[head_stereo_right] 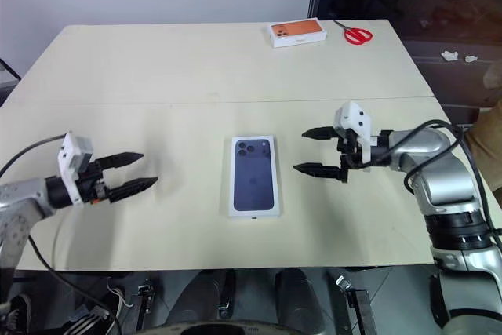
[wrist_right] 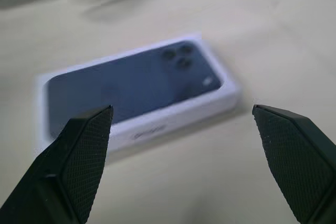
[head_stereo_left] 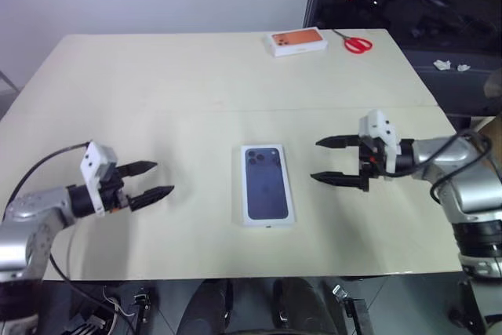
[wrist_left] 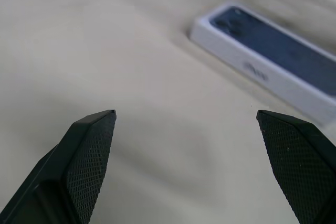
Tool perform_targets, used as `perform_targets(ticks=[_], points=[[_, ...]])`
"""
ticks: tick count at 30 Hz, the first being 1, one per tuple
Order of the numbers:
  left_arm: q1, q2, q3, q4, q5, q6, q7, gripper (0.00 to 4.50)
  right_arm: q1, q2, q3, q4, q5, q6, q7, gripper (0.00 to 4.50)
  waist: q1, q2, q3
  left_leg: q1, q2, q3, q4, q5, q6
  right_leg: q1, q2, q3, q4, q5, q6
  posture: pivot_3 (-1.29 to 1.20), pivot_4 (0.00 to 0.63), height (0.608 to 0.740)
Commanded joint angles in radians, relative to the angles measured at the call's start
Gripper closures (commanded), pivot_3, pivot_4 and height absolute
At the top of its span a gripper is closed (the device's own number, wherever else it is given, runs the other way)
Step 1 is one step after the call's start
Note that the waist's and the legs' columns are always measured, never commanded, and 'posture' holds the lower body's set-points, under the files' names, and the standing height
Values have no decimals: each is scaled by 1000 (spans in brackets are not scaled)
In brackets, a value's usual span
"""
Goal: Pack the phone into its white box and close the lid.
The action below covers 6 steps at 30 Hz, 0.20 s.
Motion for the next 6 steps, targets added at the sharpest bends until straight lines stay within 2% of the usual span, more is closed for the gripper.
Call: perform_targets(ticks=[1, 6], points=[[69, 16, 108, -32, -5, -60, -2, 0, 14, -37, -72, -29, 59, -3, 20, 57, -4, 0, 0, 0, 1, 0, 0, 0, 0, 0, 0, 0, 0, 0, -1, 0, 150, 740], [118, 23, 135, -16, 35, -138, 0, 0, 47, -54, -66, -25, 63, -18, 37, 57, -4, 0, 0, 1, 1, 0, -1, 0, 0, 1, 0, 0, -1, 0, -1, 0, 150, 740]])
